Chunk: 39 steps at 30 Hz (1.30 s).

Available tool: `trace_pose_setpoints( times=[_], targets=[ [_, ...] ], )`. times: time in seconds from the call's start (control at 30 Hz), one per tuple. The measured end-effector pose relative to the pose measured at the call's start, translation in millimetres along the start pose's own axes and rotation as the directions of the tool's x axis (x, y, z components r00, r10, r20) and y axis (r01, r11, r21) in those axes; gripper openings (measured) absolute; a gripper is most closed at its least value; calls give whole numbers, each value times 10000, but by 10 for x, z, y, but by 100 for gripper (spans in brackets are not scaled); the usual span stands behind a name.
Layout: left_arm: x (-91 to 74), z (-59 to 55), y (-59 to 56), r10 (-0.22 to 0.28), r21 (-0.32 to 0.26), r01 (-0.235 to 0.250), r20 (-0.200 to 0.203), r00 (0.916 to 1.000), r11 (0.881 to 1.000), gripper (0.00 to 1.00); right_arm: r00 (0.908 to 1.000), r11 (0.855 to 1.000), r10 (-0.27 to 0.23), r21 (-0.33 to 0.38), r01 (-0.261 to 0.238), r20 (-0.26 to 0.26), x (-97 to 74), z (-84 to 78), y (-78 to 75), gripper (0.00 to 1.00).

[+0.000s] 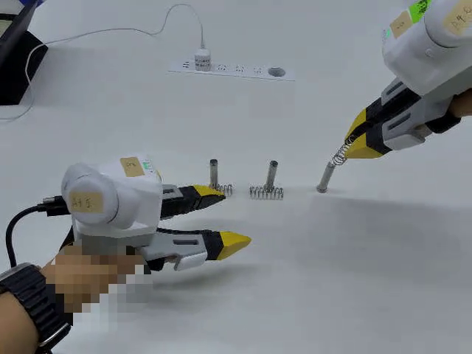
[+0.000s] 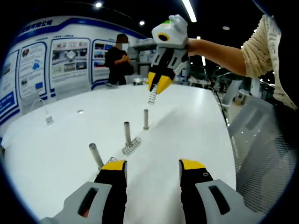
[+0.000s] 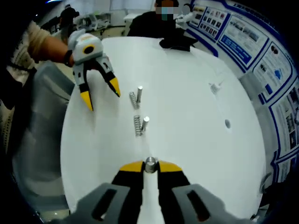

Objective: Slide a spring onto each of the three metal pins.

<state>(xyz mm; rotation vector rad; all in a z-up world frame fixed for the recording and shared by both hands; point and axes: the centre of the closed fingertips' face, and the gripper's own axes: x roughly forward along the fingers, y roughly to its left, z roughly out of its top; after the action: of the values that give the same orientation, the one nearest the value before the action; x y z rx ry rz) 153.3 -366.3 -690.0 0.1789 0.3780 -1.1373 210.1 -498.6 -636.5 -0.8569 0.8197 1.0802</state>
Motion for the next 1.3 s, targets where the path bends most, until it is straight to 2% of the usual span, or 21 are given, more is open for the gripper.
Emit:
trace_pose_setpoints(
  times=[0.53, 0.67, 1.0, 1.3],
  targets=[
    [-130, -66, 60, 473, -450, -469, 73, 9989, 9979, 52, 9988, 9994, 328, 98, -325, -358, 128, -65, -37, 12],
    [-144, -83, 73, 521, -511, -517, 63, 9986, 9974, 53, 9986, 9992, 392, 117, -388, -356, 148, -56, -39, 12],
    [-158, -109, 98, 590, -566, -588, 14, 9983, 9967, 53, 9958, 9987, 511, -22, -514, -761, 246, -97, -82, 12],
    [-155, -112, 89, 553, -534, -555, -44, 9985, 9970, 53, 9899, 9960, 894, 136, -884, -1098, 401, -156, -70, 12]
  ],
)
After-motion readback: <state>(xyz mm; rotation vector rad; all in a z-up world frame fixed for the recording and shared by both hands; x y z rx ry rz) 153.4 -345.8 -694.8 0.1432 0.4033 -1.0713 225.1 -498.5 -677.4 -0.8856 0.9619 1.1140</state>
